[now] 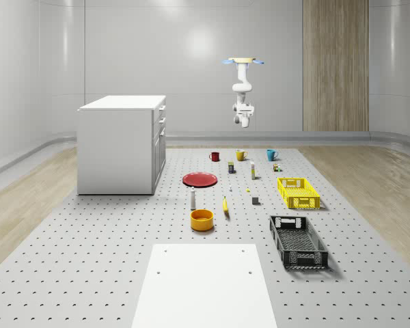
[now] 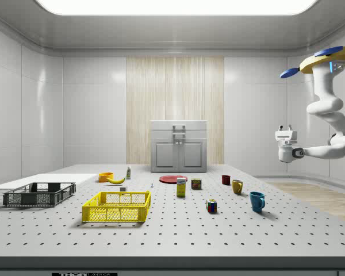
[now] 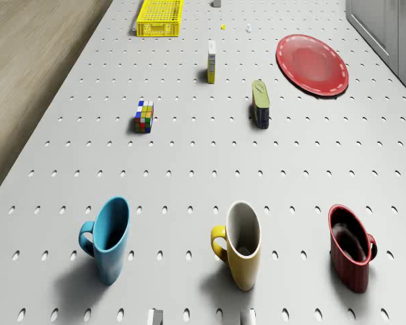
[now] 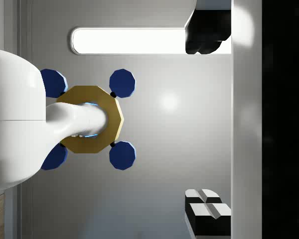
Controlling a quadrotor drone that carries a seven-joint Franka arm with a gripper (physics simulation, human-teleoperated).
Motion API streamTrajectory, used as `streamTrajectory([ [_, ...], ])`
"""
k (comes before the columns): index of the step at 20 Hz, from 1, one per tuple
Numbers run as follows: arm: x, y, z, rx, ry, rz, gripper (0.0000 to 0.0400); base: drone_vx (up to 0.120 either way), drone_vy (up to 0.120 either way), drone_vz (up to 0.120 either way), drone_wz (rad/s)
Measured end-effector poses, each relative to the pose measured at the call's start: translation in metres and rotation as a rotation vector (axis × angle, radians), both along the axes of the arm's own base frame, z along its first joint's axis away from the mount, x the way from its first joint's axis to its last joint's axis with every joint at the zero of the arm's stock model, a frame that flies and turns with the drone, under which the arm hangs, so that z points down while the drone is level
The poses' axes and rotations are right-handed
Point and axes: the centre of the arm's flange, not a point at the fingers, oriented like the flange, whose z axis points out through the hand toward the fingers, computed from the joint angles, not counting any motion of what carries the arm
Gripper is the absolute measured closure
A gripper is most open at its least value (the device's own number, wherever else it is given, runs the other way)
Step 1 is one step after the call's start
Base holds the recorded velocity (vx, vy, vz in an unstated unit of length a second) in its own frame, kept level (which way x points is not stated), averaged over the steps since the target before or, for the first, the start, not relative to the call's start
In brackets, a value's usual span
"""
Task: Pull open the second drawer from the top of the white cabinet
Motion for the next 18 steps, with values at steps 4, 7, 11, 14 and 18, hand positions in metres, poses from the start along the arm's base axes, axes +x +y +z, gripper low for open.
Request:
streamTrajectory([
  [4, -0.004, 0.000, 0.030, 0.000, -0.003, 0.000, 0.0071, 0.000, 0.000, 0.000, 0.000],
  [7, -0.003, 0.000, 0.050, 0.000, -0.006, 0.000, 0.0086, 0.000, 0.000, 0.000, 0.000],
  [11, -0.002, 0.000, 0.071, 0.000, -0.009, 0.000, 0.0095, 0.000, 0.000, 0.000, 0.000],
  [14, -0.001, -0.024, 0.077, 0.259, -0.008, -0.003, 0.0095, 0.000, -0.027, 0.000, 0.000],
  [18, 0.000, -0.074, 0.053, 0.847, -0.004, 0.000, 0.0092, 0.120, -0.120, 0.000, 0.000],
])
